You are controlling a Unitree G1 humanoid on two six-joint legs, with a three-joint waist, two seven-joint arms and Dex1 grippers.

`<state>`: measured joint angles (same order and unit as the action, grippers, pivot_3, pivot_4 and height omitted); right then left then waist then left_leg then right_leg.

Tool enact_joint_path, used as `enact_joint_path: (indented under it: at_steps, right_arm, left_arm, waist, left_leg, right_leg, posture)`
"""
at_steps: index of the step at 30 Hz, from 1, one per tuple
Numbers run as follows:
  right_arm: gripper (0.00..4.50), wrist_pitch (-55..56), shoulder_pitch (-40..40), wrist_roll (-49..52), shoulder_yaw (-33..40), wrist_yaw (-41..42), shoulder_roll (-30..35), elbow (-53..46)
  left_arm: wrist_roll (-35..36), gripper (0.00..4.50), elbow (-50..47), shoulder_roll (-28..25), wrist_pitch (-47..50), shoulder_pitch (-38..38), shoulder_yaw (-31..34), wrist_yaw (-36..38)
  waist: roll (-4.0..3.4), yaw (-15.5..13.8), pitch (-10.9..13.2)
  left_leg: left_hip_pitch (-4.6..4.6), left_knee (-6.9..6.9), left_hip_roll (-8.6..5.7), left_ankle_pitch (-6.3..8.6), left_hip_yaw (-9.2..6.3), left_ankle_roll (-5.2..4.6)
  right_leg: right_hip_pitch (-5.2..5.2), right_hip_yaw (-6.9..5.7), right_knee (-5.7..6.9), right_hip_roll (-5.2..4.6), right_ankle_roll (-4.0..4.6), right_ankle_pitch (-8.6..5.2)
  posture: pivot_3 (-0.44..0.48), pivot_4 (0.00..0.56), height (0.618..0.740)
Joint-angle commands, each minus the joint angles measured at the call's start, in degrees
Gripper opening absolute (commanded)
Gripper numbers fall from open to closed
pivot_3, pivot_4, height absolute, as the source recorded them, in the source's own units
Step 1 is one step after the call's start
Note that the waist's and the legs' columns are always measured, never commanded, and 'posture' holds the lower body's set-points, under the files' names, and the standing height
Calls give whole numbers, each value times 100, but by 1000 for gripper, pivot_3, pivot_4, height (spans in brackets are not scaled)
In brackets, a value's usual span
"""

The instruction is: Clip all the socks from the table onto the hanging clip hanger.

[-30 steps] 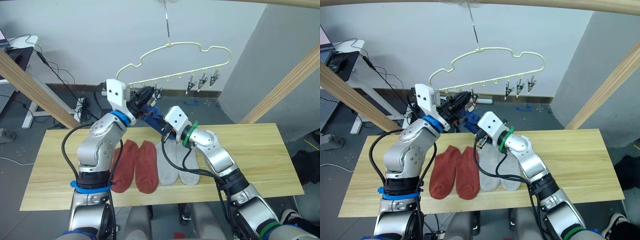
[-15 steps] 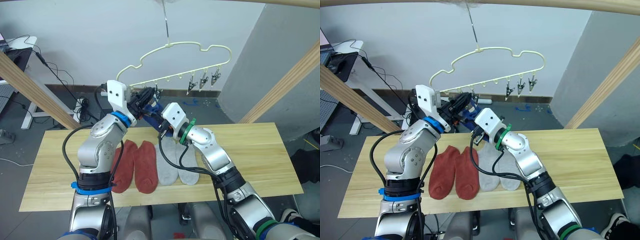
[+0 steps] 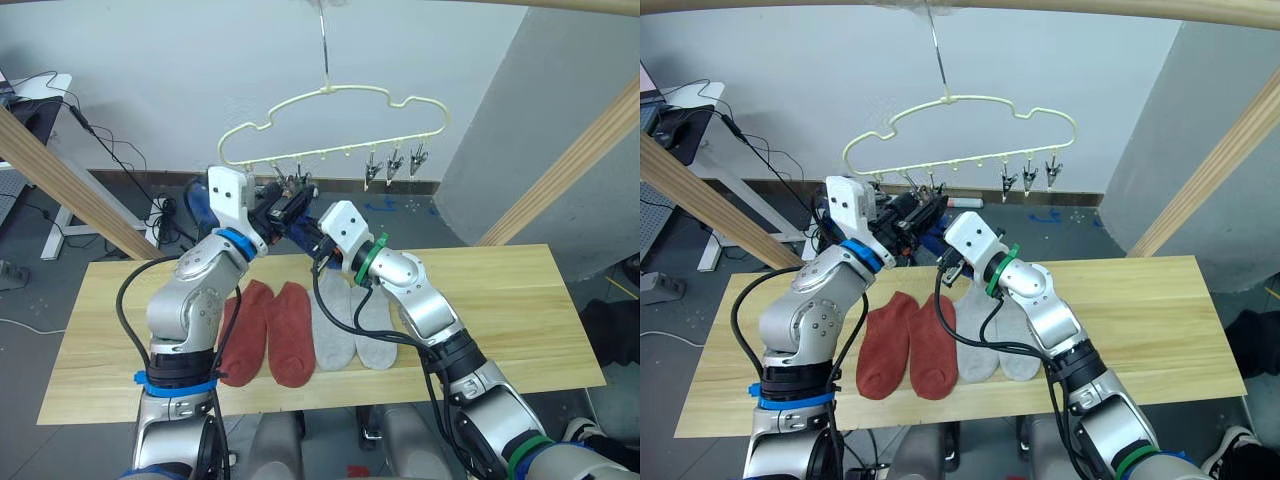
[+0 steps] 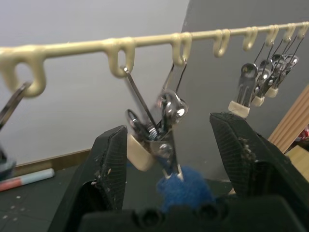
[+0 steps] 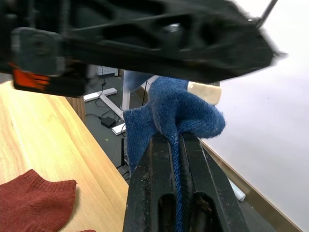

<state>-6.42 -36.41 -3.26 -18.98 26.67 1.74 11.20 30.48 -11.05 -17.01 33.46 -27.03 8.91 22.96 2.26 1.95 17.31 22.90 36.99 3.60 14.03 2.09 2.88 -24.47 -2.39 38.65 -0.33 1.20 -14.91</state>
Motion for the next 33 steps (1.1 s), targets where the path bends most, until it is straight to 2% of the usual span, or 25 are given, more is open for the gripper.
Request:
enact_joint_path:
  at_steps: [1,3,7,13,22,27,33]
  right_arm:
    - [253,-29,21,115,46,91,-58,-180]
    - [738,-88,40,100,58,83,-54,-185]
    - [2048,-213,48,-27,7,85,36,-201]
    - [2048,-547,394,-83,6,290,545,-851]
    - [2048,-1635,1416,340,522,886,1797,-3213]
    - [2048,-2312,1557,691,892,935,2100,-4070]
    - [2048,-2635,1521,895,1077,848,2216,-4357]
  left_arm:
    - [-48,3027,-370,-154,-174,129,-2,112]
    - [-138,3048,-418,-217,-293,202,-46,139]
    - [-320,3048,-485,-227,-502,348,-84,60]
    - [-1009,3048,-451,-222,-1246,554,-338,-41]
    - [-2093,3048,39,434,-2624,442,-904,-580]
    - [-2472,3048,452,781,-2992,284,-945,-1004]
    - [-2604,3048,841,1106,-3200,89,-1008,-1202]
  waist:
    - [0,-1,0]
    - [0,-4,0]
    - [0,-7,0]
    - [0,-10,0]
    - [0,-9,0]
    - [0,85,1]
    - [1,134,1]
  left_leg:
    - [0,0,0,0,0,0]
    - [0,1,0,0,0,0]
    - [0,1,0,0,-1,0]
    - [2,-1,0,1,0,-1]
    - [2,1,-3,12,1,-20]
    - [-5,0,0,13,1,-24]
    - [-5,2,-2,14,3,-25]
  right_leg:
    - [0,0,0,0,0,0]
    - [0,0,1,0,0,0]
    - [0,0,1,0,0,0]
    - [0,0,-2,0,1,1]
    - [0,1,-3,-2,-23,-13]
    - [0,3,7,6,-27,-16]
    - [0,6,8,7,-28,-16]
  posture:
    - [-91,277,740]
    - [-90,277,740]
    - [-93,277,740]
    - [-103,283,740]
    - [-136,296,740]
    - [-165,302,740]
    - [-180,306,740]
